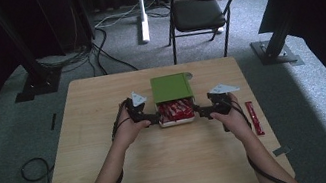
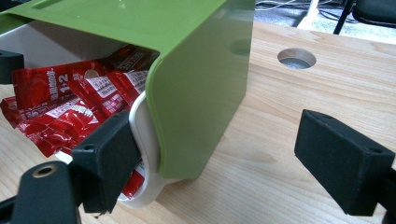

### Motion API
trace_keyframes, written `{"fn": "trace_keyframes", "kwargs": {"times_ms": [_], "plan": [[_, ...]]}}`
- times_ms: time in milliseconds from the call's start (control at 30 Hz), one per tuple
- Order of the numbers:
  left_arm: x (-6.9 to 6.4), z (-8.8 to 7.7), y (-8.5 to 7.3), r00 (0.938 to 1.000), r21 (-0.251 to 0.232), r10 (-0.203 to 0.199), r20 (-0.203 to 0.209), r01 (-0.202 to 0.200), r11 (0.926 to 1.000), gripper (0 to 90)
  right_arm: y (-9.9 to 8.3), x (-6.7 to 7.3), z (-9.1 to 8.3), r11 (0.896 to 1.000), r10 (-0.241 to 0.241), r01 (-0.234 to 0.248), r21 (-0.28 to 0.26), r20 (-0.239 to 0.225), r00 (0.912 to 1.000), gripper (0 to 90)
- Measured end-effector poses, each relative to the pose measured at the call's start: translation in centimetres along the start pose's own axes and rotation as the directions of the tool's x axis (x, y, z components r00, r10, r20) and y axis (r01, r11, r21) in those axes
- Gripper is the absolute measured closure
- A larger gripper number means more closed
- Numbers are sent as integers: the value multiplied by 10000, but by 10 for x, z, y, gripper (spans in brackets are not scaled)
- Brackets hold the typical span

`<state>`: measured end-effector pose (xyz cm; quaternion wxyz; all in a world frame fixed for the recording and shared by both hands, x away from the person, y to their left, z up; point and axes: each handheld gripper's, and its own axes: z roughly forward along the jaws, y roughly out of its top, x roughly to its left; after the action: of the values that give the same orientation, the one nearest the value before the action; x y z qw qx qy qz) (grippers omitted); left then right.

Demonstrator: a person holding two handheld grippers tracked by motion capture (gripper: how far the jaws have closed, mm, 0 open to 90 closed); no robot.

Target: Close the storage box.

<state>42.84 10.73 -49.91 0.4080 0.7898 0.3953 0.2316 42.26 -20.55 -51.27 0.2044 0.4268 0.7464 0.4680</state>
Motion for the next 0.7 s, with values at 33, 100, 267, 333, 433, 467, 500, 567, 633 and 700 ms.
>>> {"fn": "trace_keyframes", "kwargs": {"times_ms": [33, 100, 267, 333, 433, 467, 500, 567, 633, 700], "plan": [[0, 0, 0, 10000, 0, 0, 0, 0, 10000, 9, 0, 0, 0, 10000, 0, 0, 0, 0, 10000, 140], [1, 1, 1, 10000, 3, -25, -17, 25, 10000, 9, 1, 0, 1, 10000, -6, 6, -1, 25, 10000, 139], [3, 4, 2, 10000, -5, -13, -25, 12, 10000, 9, 3, -2, 3, 10000, -39, 39, 25, 91, 10000, 139], [4, 6, 2, 10000, -17, -59, -21, 59, 10000, 9, 4, -2, 4, 10000, -54, 54, 37, 81, 10000, 141], [5, 7, 4, 10000, 31, 17, -69, -17, 10000, 9, 4, -4, 6, 10000, 34, -34, 15, 63, 10000, 140], [5, 8, 4, 9999, 45, 75, -101, -74, 10000, 9, 4, -4, 7, 10000, 45, -45, 0, 67, 10000, 140], [5, 9, 5, 9999, 43, 96, -131, -96, 9999, 9, 5, -5, 8, 10000, 59, -59, -4, 103, 9999, 140], [6, 10, 6, 9998, 57, 133, -162, -132, 9999, 9, 5, -5, 9, 10000, 66, -66, -24, 152, 9999, 139], [7, 11, 6, 9997, 93, 144, -200, -143, 9999, 9, 6, -5, 9, 10000, 73, -73, -16, 149, 9999, 138], [8, 12, 6, 9994, 35, 123, -317, -122, 9999, 9, 6, -4, 11, 10000, 34, -34, -27, 77, 10000, 136]]}}
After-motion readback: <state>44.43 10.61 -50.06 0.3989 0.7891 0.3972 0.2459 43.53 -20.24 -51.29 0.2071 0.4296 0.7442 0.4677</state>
